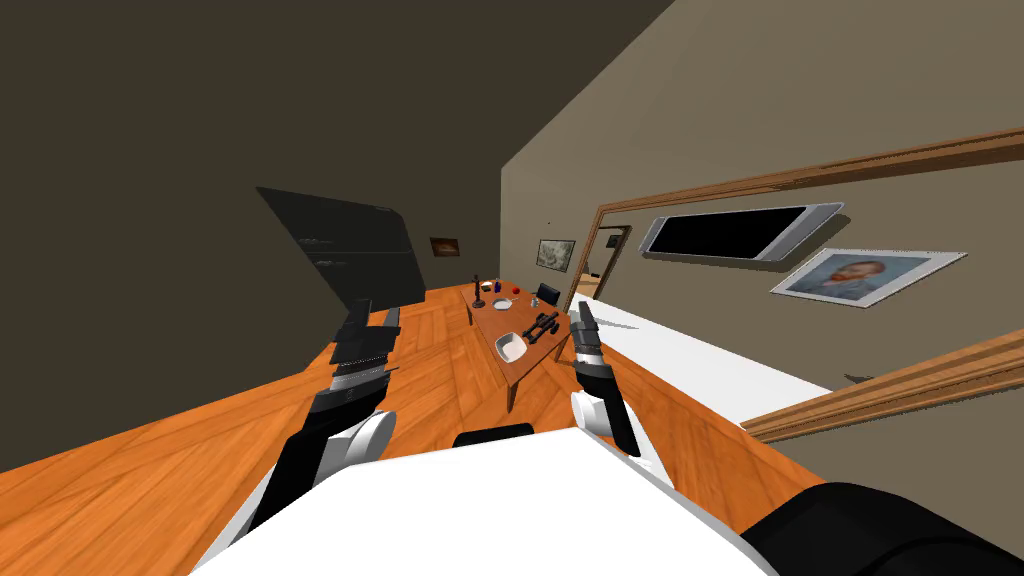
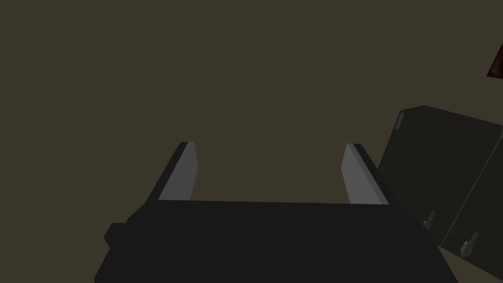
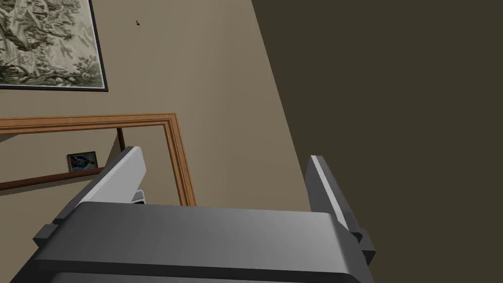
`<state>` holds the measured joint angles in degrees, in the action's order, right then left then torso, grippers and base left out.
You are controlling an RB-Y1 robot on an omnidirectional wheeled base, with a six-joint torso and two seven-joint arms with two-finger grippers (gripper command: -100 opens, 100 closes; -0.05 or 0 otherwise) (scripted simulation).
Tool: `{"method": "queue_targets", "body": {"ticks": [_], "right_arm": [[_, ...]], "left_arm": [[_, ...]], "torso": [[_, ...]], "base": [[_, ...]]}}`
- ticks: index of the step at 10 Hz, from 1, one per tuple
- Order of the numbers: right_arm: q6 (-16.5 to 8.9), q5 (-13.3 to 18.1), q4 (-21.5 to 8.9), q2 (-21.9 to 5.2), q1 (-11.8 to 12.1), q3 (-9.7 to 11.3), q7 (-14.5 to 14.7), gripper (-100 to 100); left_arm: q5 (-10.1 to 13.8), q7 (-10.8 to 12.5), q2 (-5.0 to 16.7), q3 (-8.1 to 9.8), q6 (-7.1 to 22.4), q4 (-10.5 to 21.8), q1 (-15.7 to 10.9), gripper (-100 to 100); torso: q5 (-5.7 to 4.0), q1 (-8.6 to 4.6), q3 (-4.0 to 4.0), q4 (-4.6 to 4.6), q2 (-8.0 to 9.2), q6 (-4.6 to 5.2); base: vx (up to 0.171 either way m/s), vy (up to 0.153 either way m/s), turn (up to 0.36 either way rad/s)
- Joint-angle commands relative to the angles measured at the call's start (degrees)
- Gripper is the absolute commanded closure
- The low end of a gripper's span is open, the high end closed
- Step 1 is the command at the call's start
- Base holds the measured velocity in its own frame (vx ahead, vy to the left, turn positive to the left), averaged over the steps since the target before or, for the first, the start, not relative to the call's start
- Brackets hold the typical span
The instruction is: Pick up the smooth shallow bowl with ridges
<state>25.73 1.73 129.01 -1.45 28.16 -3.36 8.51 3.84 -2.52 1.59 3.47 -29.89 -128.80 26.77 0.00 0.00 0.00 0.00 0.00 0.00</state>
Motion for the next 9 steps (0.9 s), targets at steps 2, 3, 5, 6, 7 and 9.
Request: {"method": "queue_targets", "body": {"ticks": [2, 3, 5, 6, 7, 9], "right_arm": [[-1.1, 0.9, -1.9, -3.5, -1.5, 1.6, 1.0, -100], [-1.6, 1.3, -2.9, -4.8, -2.2, 2.4, 1.5, -100], [-2.8, 2.6, -5.3, -7.3, -4.1, 4.4, 2.8, -100], [-3.5, 3.4, -6.7, -8.6, -5.2, 5.5, 3.5, -100], [-4.3, 4.2, -8.3, -9.9, -6.4, 6.8, 4.4, -100], [-6.0, 6.3, -11.3, -12.5, -9.1, 9.6, 6.3, -100]], "left_arm": [[0.0, 0.0, 0.0, 0.00, 0.0, 0.0, 0.0, 0], [0.0, 0.0, 0.0, 0.00, 0.0, 0.0, 0.0, 0], [0.0, 0.0, 0.0, 0.00, 0.0, 0.0, 0.0, 0], [0.0, 0.0, 0.0, 0.00, 0.0, 0.0, 0.0, 0], [0.0, 0.0, 0.0, 0.00, 0.0, 0.0, 0.0, 0], [0.0, 0.0, 0.0, 0.00, 0.0, 0.0, 0.0, 0]], "torso": [[-0.01, -0.04, 0.07, 0.02, 0.14, -0.02], [-0.03, -0.17, 0.17, 0.06, 0.30, -0.02], [-0.05, -0.21, 0.25, 0.09, 0.43, -0.02], [-0.04, -0.17, 0.25, 0.10, 0.42, -0.02], [-0.04, -0.16, 0.26, 0.10, 0.46, -0.02], [-0.05, -0.24, 0.26, 0.10, 0.45, 0.00]], "base": [[-0.076, -0.028, 0.134], [-0.113, -0.058, 0.129], [-0.118, -0.043, 0.168], [-0.127, -0.034, 0.212], [-0.125, -0.039, 0.228], [-0.130, -0.055, 0.204]]}}
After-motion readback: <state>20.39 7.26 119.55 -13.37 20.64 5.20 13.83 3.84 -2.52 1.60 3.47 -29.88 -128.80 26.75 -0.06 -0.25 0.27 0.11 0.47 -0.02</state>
